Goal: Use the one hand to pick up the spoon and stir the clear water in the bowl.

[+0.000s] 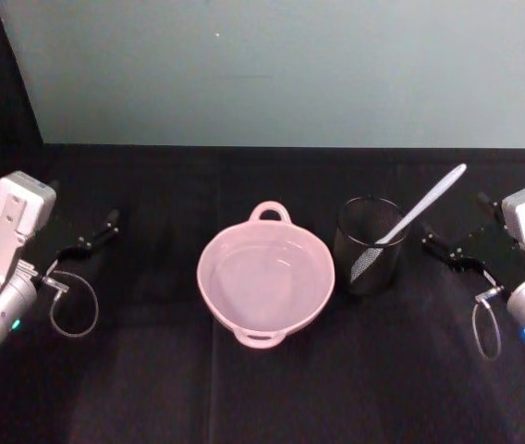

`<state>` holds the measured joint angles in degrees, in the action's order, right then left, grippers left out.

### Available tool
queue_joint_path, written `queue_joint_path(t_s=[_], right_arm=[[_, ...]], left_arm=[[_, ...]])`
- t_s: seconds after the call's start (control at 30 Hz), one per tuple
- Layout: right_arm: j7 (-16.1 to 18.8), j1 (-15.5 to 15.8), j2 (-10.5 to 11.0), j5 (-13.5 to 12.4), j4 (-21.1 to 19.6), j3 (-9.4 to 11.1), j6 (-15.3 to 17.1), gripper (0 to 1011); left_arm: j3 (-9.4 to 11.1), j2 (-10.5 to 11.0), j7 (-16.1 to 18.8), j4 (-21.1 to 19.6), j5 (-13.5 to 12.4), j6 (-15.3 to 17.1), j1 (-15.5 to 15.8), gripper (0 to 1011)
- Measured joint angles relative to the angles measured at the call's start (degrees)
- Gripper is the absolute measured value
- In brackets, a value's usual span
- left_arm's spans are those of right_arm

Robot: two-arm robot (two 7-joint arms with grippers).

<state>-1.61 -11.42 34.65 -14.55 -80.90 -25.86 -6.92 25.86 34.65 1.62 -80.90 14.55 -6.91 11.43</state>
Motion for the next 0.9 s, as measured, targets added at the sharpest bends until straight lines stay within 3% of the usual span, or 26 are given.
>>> queue_joint_path(t_s=[0.9], right_arm=[[0.00, -0.02, 0.00, 0.00, 0.00, 0.00, 0.01, 1002]], left_arm=[[0.00, 0.00, 0.00, 0.00, 0.00, 0.00, 0.00, 1011]])
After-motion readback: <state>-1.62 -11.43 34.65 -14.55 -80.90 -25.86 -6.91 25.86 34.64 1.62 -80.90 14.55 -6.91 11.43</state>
